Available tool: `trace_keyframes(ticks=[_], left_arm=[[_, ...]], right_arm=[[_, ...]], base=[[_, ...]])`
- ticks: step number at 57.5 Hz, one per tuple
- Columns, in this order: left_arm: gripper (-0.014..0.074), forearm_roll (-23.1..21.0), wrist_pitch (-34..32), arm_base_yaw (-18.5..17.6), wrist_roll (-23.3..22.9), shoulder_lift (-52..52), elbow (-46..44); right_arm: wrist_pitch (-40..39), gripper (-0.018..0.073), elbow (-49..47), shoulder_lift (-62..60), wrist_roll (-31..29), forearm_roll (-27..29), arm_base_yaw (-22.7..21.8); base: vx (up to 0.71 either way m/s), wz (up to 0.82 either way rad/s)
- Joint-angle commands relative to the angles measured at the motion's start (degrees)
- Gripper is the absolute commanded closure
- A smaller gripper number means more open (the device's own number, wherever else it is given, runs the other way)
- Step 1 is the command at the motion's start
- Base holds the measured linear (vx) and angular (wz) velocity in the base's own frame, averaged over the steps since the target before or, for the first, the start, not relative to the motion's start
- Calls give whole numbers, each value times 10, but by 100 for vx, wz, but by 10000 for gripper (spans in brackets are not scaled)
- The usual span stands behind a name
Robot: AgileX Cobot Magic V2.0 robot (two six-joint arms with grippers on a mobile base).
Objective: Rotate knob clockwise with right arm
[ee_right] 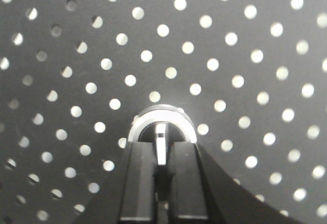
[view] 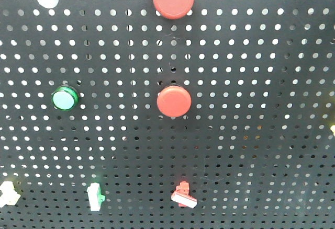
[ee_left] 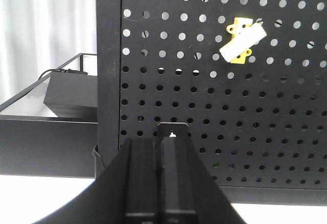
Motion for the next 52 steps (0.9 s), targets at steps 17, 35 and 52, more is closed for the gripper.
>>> trace_keyframes(ticks=[17,35,52], left_arm=[[603,-4,-47,1,-6,0,7],[603,-4,-47,1,-6,0,7],[603,-4,-47,1,-6,0,7]], right_arm=[[-31,568,-15,4,268,7,-2],[-65,568,-15,4,727,6,-2],[-66,568,-15,4,891,-1,-2]], base=[[0,0],[0,0],[0,0]])
